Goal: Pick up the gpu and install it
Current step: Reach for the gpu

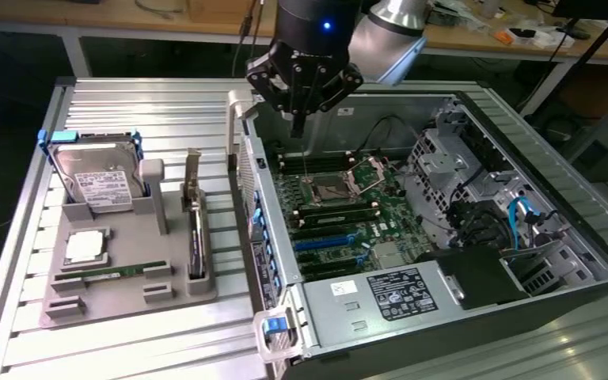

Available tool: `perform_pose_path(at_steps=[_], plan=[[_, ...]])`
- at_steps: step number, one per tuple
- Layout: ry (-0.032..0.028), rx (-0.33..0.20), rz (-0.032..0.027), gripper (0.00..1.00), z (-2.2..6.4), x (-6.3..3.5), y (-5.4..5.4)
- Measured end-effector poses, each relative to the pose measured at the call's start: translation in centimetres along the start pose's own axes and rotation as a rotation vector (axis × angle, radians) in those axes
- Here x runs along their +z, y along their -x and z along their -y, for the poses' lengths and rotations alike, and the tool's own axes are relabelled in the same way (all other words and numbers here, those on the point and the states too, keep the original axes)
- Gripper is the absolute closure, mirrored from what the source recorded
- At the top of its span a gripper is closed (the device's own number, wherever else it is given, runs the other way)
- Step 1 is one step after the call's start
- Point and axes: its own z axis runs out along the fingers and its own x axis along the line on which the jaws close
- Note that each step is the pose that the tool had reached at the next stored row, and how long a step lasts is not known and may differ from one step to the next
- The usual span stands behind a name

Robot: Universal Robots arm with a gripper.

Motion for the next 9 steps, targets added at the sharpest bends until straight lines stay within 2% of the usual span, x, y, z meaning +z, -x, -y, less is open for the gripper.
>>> perform_pose_path(at_steps=[9], plan=[[-0.0001,0.000,-0.0001,0.89,0.17,-0.07,-2.3]])
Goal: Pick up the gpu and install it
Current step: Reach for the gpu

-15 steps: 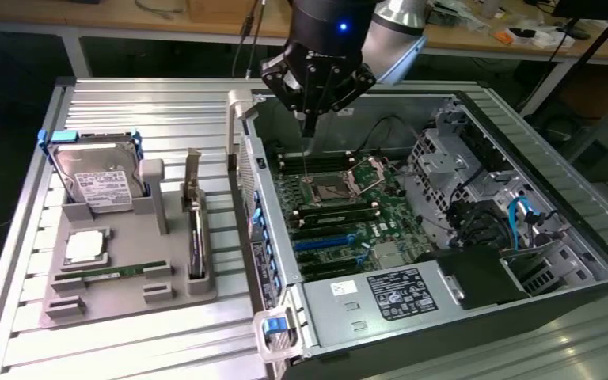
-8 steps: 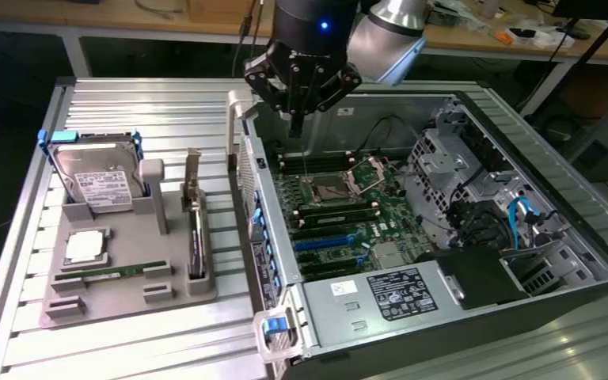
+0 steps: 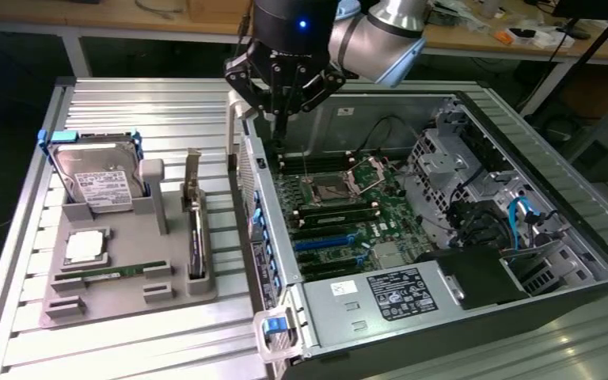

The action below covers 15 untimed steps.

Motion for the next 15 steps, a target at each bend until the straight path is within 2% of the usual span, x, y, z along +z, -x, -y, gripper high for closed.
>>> perform_pose_path(at_steps=[15], plan=[[0.0001,0.000,0.0001,0.89,0.28,-0.10,-3.7]])
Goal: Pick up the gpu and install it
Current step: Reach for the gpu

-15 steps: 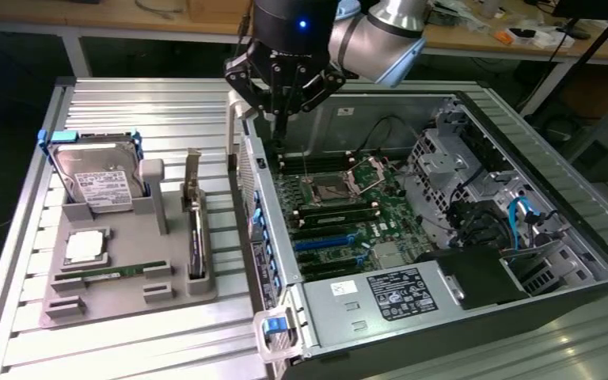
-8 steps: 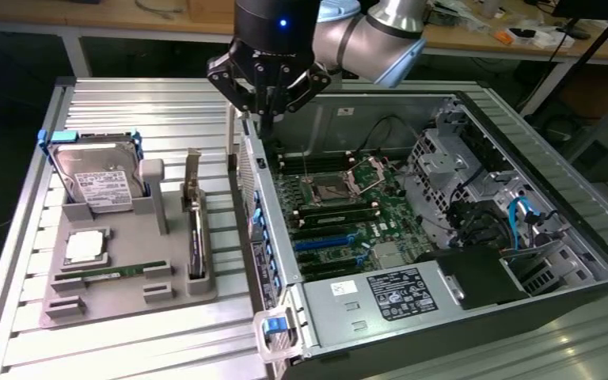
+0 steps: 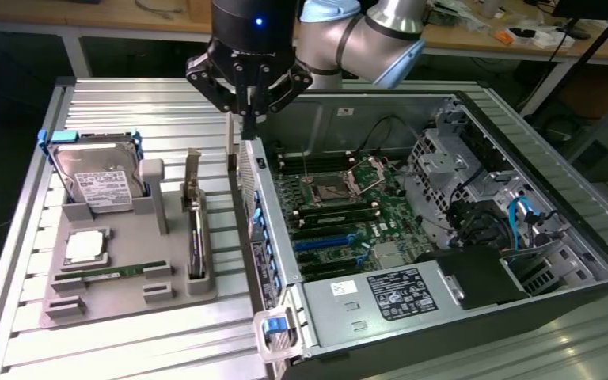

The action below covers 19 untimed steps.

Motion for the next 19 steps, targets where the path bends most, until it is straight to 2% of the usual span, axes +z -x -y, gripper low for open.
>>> perform_pose_path(at_steps=[19], plan=[[0.0000,0.000,0.0000,0.89,0.32,-0.12,-4.3]])
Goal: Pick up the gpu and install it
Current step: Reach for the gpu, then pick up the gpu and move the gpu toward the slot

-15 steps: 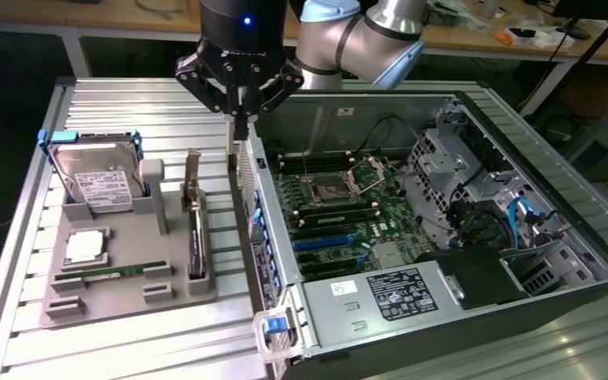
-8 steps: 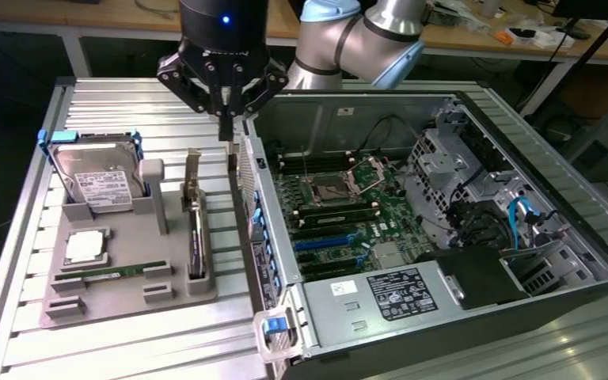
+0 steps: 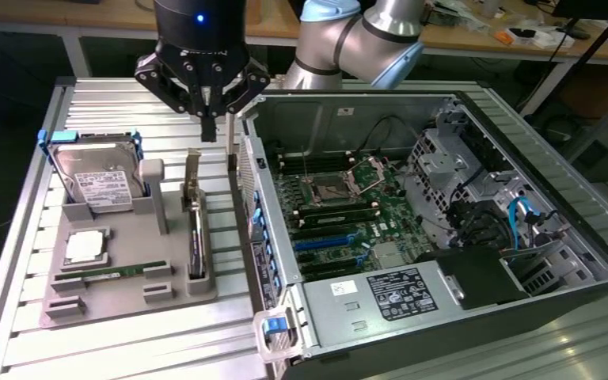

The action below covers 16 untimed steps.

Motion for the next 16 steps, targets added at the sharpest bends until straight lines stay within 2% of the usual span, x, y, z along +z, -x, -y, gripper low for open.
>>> perform_pose_path(at_steps=[14,15,16], plan=[[0.0000,0.000,0.0000,0.89,0.00,0.00,0.00],[0.0001,0.000,0.0000,0.88,0.00,0.00,0.00],[0.0000,0.000,0.0000,0.83,0.00,0.00,0.00]])
